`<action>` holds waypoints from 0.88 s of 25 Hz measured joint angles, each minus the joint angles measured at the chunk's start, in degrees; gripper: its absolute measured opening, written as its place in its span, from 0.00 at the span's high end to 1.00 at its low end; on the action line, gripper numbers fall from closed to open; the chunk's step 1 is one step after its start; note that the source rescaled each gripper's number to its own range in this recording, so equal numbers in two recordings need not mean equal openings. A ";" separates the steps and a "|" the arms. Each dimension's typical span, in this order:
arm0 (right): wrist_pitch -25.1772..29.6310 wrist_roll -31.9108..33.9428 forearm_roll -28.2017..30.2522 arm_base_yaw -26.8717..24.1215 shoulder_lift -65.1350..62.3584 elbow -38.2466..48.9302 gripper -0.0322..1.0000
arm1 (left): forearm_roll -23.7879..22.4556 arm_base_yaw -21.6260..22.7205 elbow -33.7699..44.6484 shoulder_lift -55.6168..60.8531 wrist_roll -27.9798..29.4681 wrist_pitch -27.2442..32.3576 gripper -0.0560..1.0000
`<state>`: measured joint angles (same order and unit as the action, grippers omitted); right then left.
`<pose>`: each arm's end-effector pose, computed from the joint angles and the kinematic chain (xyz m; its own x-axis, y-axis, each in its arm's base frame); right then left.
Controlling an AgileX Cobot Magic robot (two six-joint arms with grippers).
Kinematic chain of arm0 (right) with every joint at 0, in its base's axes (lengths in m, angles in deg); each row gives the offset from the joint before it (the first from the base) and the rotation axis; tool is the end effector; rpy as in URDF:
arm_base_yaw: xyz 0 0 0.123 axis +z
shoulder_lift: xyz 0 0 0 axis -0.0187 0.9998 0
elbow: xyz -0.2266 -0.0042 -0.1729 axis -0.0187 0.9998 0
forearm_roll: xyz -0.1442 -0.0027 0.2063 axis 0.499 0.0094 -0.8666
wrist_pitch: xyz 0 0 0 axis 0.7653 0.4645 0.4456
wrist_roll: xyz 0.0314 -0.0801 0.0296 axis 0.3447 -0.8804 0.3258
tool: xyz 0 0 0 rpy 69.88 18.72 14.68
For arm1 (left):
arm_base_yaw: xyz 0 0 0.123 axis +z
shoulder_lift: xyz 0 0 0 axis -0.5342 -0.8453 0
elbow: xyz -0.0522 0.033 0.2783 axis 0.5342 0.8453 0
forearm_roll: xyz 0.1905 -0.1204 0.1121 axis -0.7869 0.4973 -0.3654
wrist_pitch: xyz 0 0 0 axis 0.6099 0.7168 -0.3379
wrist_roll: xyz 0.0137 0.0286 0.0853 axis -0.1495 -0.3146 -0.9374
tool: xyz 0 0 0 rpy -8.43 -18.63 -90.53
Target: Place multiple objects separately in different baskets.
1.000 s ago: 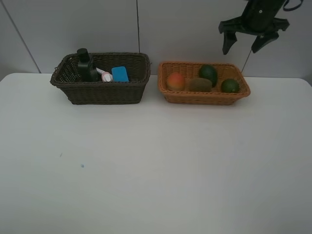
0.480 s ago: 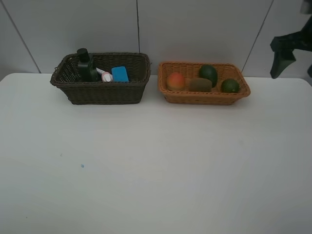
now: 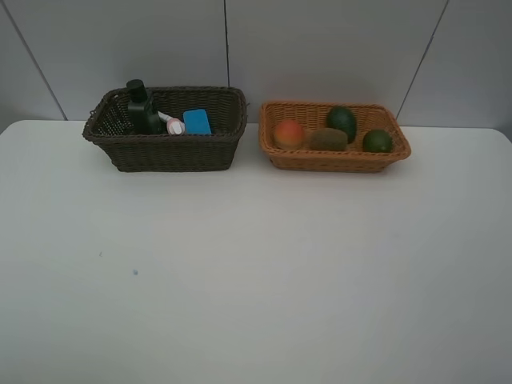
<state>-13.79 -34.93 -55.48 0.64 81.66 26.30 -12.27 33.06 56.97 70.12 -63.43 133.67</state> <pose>0.0859 -0.0089 0.3198 -0.8353 0.0505 -0.5475 0.1025 0.9926 -0.0649 -0.0079 -0.0126 0.2797 -0.4299 0.1091 -0.8963 0.1608 0.9861 0.0429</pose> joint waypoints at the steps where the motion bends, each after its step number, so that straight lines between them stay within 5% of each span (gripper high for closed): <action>1: 0.02 0.00 0.02 0.00 -4.16 0.83 0.02 | 0.00 0.00 0.00 0.00 0.00 0.00 0.06; 12: -0.33 -0.05 0.02 0.00 -34.05 8.90 0.02 | 0.00 0.00 0.00 0.00 0.00 0.00 0.06; 22: -7.84 -4.37 0.02 0.00 -36.71 14.05 0.02 | 0.00 0.00 0.00 0.00 0.00 0.00 0.06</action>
<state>-21.62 -39.30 -55.47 0.64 44.96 40.35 -12.27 33.06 56.97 70.12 -63.43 133.67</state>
